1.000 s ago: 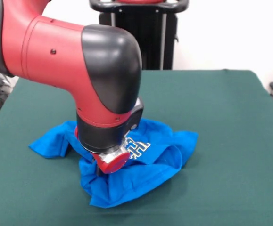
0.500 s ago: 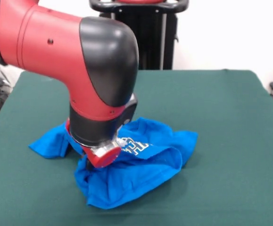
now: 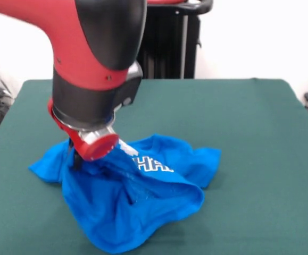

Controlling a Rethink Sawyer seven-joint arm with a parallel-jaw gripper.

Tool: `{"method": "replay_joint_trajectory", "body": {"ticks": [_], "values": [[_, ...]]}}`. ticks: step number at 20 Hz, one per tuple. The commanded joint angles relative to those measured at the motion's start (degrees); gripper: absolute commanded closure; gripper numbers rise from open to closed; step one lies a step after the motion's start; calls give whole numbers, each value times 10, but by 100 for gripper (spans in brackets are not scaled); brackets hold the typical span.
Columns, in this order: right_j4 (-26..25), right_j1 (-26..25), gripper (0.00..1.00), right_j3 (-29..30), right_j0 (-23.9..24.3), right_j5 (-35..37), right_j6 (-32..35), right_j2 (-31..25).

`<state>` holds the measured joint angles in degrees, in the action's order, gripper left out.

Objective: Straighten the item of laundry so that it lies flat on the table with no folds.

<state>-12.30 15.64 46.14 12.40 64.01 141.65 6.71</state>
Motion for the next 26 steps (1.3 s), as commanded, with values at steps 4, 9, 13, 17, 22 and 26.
{"method": "replay_joint_trajectory", "body": {"ticks": [4, 9, 13, 17, 22, 26], "values": [[-6, -7, 100, 7, -11, 39, -73, -46], [-16, -31, 100, 7, -12, -16, -48, -44], [-22, -38, 100, 29, -4, -94, -36, -48], [-34, -46, 100, 37, -4, -160, -15, -39], [-22, -43, 100, 12, -11, -142, -34, -39], [-3, -58, 100, -53, -12, -72, -51, -50]]}}
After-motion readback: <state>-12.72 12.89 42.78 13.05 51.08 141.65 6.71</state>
